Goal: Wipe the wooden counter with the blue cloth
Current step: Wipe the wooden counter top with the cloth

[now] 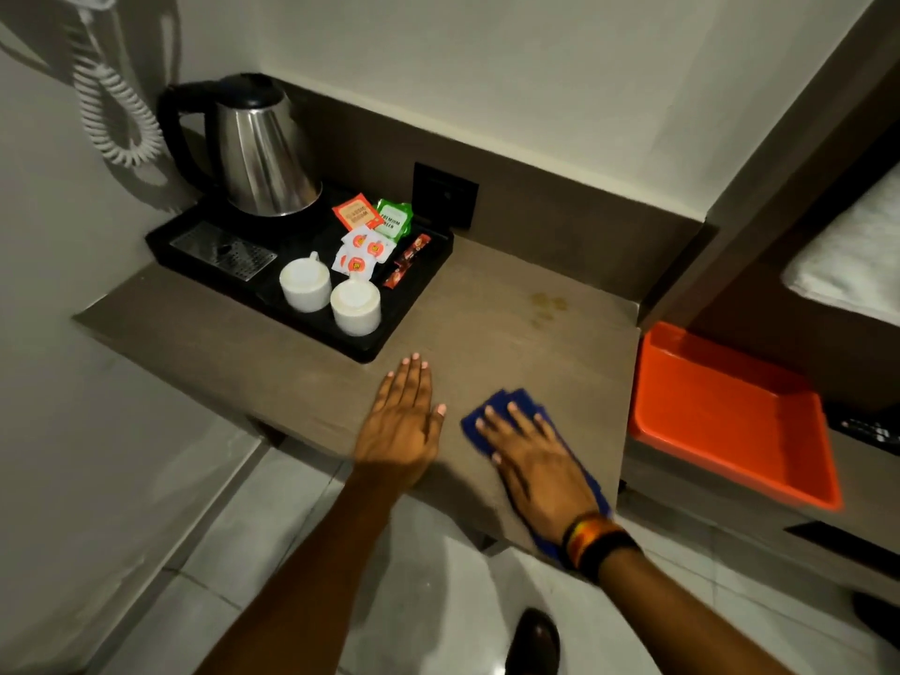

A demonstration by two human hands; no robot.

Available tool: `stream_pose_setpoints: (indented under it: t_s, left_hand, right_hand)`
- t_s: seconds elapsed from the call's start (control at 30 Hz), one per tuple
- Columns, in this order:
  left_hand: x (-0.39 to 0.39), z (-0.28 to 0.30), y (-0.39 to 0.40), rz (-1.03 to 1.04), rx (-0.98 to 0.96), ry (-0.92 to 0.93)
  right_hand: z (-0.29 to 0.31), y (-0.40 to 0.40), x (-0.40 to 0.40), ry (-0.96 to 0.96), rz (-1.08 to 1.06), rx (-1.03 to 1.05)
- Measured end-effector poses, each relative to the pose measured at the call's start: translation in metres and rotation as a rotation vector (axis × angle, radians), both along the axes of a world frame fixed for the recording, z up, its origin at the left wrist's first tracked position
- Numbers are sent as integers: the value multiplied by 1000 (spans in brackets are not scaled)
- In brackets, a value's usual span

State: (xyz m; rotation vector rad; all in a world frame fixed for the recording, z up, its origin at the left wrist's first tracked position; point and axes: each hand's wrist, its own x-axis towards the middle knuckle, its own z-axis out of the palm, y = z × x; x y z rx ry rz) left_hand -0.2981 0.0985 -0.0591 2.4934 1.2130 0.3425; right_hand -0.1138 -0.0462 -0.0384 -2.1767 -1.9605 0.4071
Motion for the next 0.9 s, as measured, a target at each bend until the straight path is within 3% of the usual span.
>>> stream_pose_setpoints:
  t_s: [0.1, 0.3, 0.5, 0.6, 0.67, 0.77, 0.9]
  left_hand:
    - [7, -2, 11, -12, 31, -31]
    - [20, -1, 27, -2, 63, -19]
    - [24, 10, 45, -16, -7, -86]
    - [25, 10, 43, -24, 154, -124]
    - [26, 2, 43, -30, 306, -178]
    - [29, -3, 48, -33, 362, -184]
    - [35, 2, 54, -36, 252, -121]
  right_hand:
    - [0, -13, 28, 16, 62, -9]
    - [9, 74, 43, -23, -196, 18]
    - [-5, -23, 29, -19, 290, -15]
    - [-3, -29, 72, 18, 116, -36]
    - [2, 7, 94, 59, -85, -2]
    - [6, 71, 96, 28, -266, 40]
    - [0, 72, 60, 10, -139, 48]
